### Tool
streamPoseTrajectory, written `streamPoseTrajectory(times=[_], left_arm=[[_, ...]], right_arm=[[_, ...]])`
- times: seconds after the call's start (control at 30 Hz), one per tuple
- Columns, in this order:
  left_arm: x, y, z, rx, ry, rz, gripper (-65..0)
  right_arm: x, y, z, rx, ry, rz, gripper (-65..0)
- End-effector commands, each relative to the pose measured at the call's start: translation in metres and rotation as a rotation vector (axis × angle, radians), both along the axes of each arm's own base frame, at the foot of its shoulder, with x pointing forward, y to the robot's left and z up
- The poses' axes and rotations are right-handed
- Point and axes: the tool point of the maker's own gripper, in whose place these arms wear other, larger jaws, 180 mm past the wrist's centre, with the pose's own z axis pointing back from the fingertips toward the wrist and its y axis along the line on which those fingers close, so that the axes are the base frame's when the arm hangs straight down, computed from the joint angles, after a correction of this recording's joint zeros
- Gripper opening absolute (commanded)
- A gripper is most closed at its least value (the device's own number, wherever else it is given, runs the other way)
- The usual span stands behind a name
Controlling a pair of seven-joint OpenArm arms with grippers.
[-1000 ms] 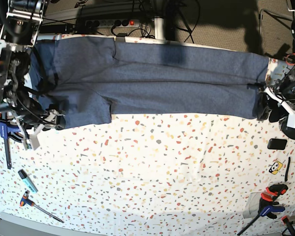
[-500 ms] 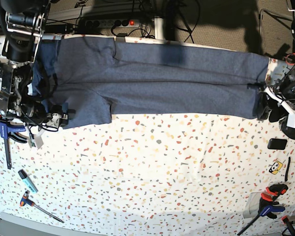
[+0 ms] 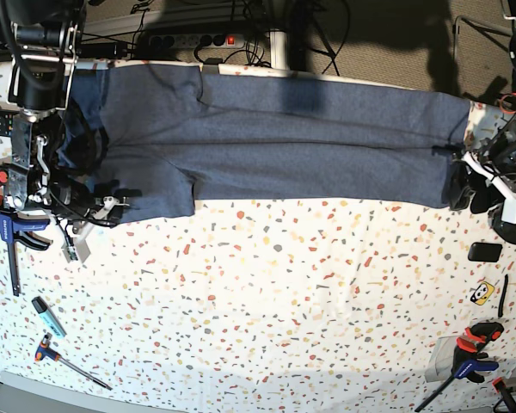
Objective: Fold the T-shirt properly
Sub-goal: 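Release the hem and reposition the right gripper on the folded edge, then pull the folded end with the right gripper to flatten it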
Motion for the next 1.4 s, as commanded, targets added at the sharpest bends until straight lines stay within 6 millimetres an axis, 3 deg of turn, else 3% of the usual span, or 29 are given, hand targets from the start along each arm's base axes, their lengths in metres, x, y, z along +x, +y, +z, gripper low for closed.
streamPoseTrajectory(times=[0.0, 0.13, 0.3, 0.43, 0.7, 1.0, 1.37], left_arm=[[0.007, 0.003, 0.016, 0.005, -0.055, -0.004, -38.3], [0.006, 0.004, 0.015, 0.010, -0.047, -0.005, -38.3], [0.006, 0.005, 0.013, 0.025, -0.042, -0.005, -38.3], [0.006, 0.005, 0.013, 0.025, -0.041, -0.005, -38.3], [0.006, 0.005, 0.013, 0.031, -0.043, -0.005, -38.3], [0.006, 0.005, 0.013, 0.031, -0.043, -0.005, -38.3], [0.006, 0.005, 0.013, 0.032, -0.042, -0.005, -38.3]], right_arm=[[0.013, -0.007, 0.017, -0.012, -0.050, -0.004, -65.0], [0.017, -0.008, 0.025, -0.024, -0.071, 0.008, -65.0], [0.028, 0.006, 0.063, -0.066, -0.175, 0.105, -65.0], [0.024, 0.018, 0.085, -0.102, -0.237, 0.155, -65.0], [-0.031, 0.051, 0.081, -0.116, -0.252, 0.261, -65.0], [-0.093, 0.097, 0.090, -0.083, -0.311, 0.368, -65.0], [-0.133, 0.116, 0.068, 0.013, -0.287, 0.363, -65.0]])
